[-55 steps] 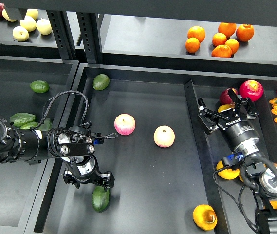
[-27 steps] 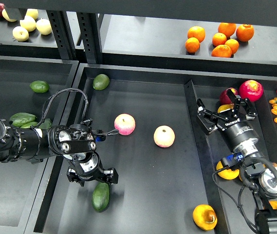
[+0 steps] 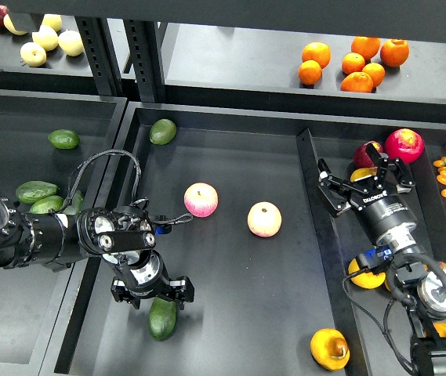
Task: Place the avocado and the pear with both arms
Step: 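Lift the avocado with the left gripper toward the avocado bin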
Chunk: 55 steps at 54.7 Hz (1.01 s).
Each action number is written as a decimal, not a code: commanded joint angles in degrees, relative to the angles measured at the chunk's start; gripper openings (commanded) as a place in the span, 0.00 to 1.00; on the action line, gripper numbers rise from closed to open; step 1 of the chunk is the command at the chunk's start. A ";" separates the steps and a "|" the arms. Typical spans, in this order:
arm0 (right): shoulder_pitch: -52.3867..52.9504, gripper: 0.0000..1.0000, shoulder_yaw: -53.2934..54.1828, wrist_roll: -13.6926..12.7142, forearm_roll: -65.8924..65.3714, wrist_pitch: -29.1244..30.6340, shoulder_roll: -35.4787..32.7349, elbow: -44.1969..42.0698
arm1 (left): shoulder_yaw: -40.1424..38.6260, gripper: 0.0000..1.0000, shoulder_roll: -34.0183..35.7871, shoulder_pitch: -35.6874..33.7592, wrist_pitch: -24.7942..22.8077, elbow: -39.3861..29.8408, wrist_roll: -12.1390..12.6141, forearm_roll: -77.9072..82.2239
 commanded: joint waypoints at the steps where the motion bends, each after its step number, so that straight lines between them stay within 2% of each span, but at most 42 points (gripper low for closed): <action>1: -0.07 1.00 -0.18 0.01 0.00 0.01 0.00 -0.01 | -0.12 0.99 0.00 0.91 -0.02 0.12 0.00 0.14; 9: -0.15 1.00 -0.18 0.01 0.00 0.01 0.00 -0.01 | -0.65 0.96 0.00 2.15 -0.02 0.73 0.00 0.22; 13: -0.15 1.00 -0.35 0.01 0.00 0.01 0.00 -0.10 | -1.62 0.84 0.00 2.67 -0.02 0.82 0.00 0.14; 19: -0.07 1.00 -0.36 0.01 0.00 0.01 0.00 -0.10 | -2.58 0.56 0.00 3.02 -0.02 1.34 0.00 -1.09; 20: -0.07 1.00 -0.36 0.01 -0.09 0.01 0.00 -0.18 | -2.76 0.48 0.00 3.37 -0.02 1.69 0.00 -1.79; 22: -0.07 1.00 -0.36 0.01 -0.09 0.01 0.00 -0.18 | -3.37 0.24 0.00 4.25 -0.02 3.01 0.00 -4.07; 27: -0.07 1.00 -0.36 0.01 -0.09 0.01 0.00 -0.18 | -4.60 0.10 0.00 4.78 -0.02 5.47 0.00 -8.03; 36: -0.15 1.00 -0.27 0.01 0.00 0.01 0.00 -0.10 | -5.66 0.03 0.00 3.82 -0.02 5.48 0.00 -9.00; 55: -0.15 1.00 -0.27 0.01 -0.09 0.18 0.00 -0.10 | -8.21 0.03 0.00 -2.07 -0.02 4.51 0.00 -9.00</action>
